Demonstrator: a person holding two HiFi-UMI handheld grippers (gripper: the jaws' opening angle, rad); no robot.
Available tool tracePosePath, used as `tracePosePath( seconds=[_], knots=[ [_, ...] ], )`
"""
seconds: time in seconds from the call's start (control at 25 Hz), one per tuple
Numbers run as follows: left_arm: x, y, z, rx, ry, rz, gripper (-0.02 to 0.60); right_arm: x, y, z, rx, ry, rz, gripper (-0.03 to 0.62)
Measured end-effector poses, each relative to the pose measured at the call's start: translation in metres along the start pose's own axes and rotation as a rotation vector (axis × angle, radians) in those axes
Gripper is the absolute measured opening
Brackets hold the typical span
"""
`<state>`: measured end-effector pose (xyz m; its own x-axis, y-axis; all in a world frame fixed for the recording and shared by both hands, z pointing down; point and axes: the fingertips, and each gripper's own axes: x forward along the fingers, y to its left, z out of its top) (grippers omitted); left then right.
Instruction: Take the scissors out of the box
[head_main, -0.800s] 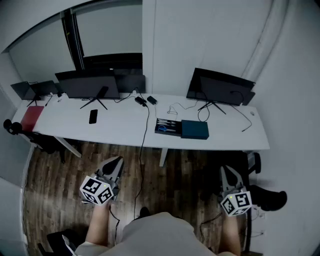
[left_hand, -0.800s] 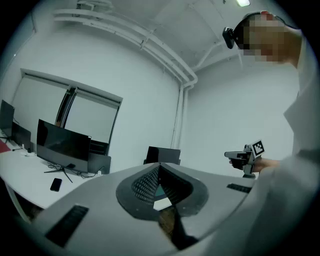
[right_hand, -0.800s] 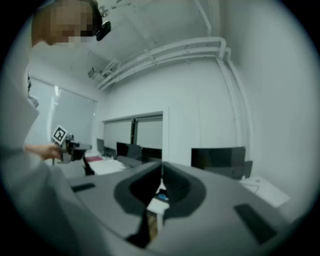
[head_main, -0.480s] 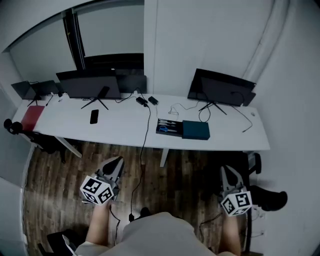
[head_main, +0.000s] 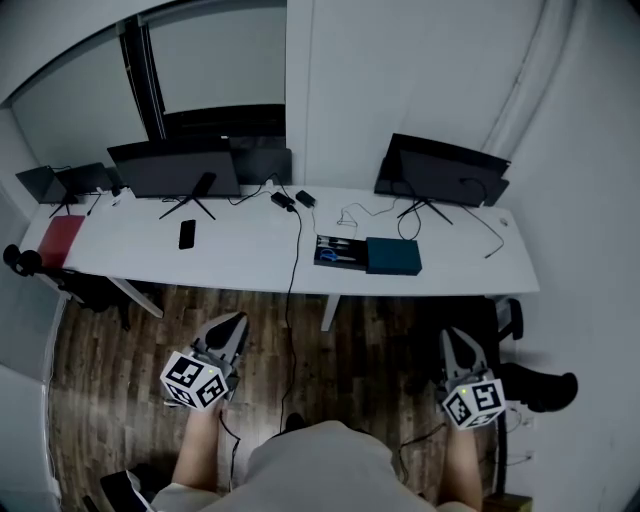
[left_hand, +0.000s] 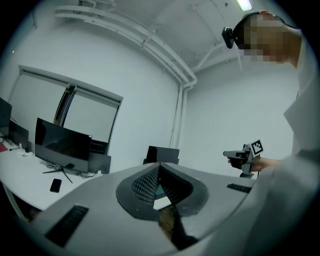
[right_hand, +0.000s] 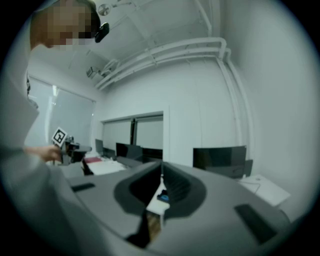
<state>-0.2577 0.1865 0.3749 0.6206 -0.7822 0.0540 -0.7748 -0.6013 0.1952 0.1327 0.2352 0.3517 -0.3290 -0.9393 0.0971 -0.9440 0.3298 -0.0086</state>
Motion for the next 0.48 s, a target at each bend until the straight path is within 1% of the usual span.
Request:
tracePosePath(
  seconds=[0.24, 0.48],
  knots=[
    [-0.004, 0.009, -0.011, -0.009, 0.026, -0.044, 0.032, 0.001, 0.019, -0.011, 0.005, 0.024, -0.024, 0.035],
    [-0.011, 0.022, -0.026, -0.008, 0.052, -0.064, 0.032, 0.000, 0.038, -0.024, 0.024, 0.034, -0.050, 0.035]
  ],
)
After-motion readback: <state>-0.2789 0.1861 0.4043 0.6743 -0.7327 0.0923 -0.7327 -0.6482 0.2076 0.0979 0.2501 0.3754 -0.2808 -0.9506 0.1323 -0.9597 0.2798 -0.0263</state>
